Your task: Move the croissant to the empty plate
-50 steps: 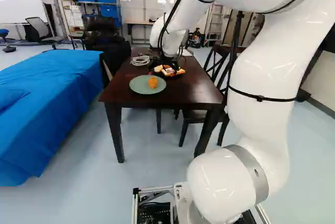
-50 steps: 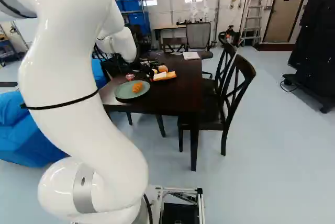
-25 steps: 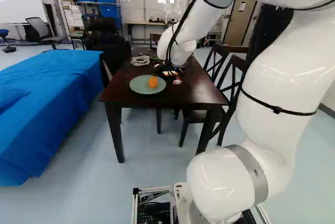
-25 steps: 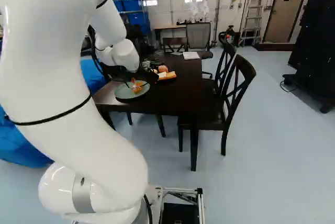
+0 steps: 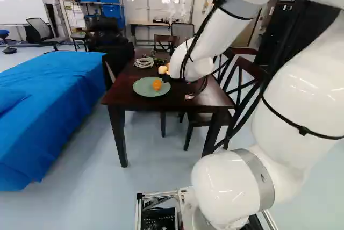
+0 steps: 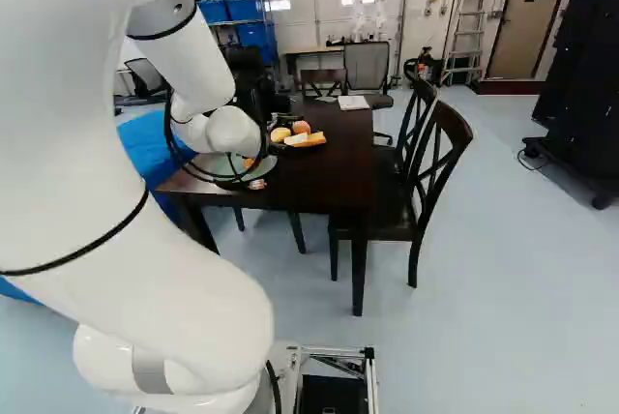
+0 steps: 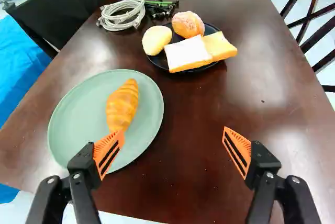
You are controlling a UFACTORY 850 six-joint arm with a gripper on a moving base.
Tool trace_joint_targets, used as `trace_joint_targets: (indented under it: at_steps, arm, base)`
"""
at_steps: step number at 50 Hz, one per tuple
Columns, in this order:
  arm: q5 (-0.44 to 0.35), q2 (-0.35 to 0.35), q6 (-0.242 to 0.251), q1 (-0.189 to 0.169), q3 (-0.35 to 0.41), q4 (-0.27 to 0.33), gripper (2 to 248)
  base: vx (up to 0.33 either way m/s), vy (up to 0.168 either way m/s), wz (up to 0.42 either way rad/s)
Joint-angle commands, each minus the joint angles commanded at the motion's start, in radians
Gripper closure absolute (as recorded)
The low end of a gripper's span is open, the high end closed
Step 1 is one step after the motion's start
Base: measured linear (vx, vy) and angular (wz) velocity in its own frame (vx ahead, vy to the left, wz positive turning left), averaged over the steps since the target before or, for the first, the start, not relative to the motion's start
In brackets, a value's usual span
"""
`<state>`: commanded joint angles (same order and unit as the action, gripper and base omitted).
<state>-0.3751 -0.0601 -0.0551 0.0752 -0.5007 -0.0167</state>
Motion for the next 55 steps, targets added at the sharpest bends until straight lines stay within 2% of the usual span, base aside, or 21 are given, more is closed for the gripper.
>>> trace_joint_targets:
  at_steps: [27,55]
  arm:
    - [-0.244,-0.107,0.027,-0.037,0.203,0.008,3]
    - [-0.411,-0.181,0.046,-0.062,0.341,0.014,3]
  base:
    - [0.0,0.0,0.0]
    - [0.0,0.0,0.0]
